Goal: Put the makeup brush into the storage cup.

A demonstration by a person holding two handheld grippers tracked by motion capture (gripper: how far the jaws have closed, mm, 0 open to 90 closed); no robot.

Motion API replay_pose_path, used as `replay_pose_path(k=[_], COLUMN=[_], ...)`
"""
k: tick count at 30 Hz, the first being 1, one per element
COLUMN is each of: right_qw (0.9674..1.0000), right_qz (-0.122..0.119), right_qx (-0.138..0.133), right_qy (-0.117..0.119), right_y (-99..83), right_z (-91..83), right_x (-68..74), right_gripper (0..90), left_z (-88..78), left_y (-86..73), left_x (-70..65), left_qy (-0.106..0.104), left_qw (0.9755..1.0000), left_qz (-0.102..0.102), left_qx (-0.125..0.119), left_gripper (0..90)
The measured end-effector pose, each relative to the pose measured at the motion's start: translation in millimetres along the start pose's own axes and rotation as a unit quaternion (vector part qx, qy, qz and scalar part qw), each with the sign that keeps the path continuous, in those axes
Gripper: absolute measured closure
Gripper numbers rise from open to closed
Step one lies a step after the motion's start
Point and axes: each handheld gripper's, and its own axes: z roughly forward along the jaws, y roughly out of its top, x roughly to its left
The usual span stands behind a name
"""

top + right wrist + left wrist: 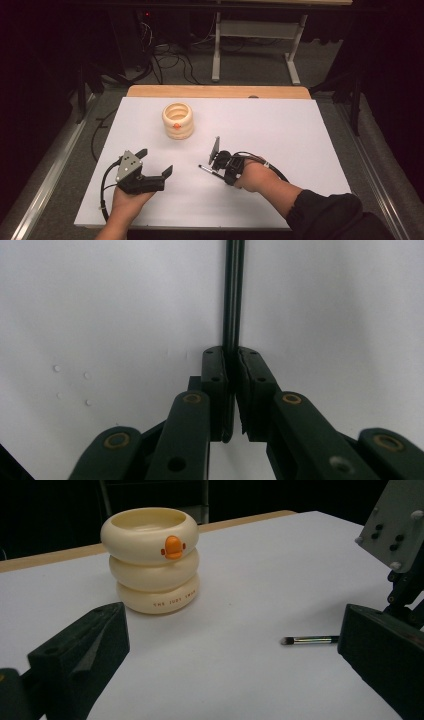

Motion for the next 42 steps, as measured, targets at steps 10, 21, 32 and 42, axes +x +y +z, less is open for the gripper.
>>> replay_pose_path(k=[10,21,32,42], right_qw=[0.9999,0.9998,0.9998,0.9996], right_qz=[-0.014,-0.015,-0.004,0.016], right_qx=[-0.001,-0.011,-0.009,-0.005], right_qy=[-0.004,-0.001,-0.016,-0.022], right_y=[-0.3,-4.2,-15.6,-33.4], right_z=[-1.0,-9.3,-15.3,-22.6], right_x=[0.7,-1.6,-7.5,-19.5], right_gripper=[86.5,86.5,86.4,86.4], left_z=[0.6,0.1,-0.5,-0.6], left_y=[-0.1,-0.1,0.0,0.0], left_x=[0.0,0.6,0.7,0.6], left_qy=[0.000,0.000,0.001,0.001], left_qw=[1.0000,1.0000,1.0000,1.0000], left_qz=[0.000,-0.002,-0.004,-0.004], left_qx=[0.001,0.000,-0.002,-0.002], left_gripper=[1.1,1.1,1.1,1.1])
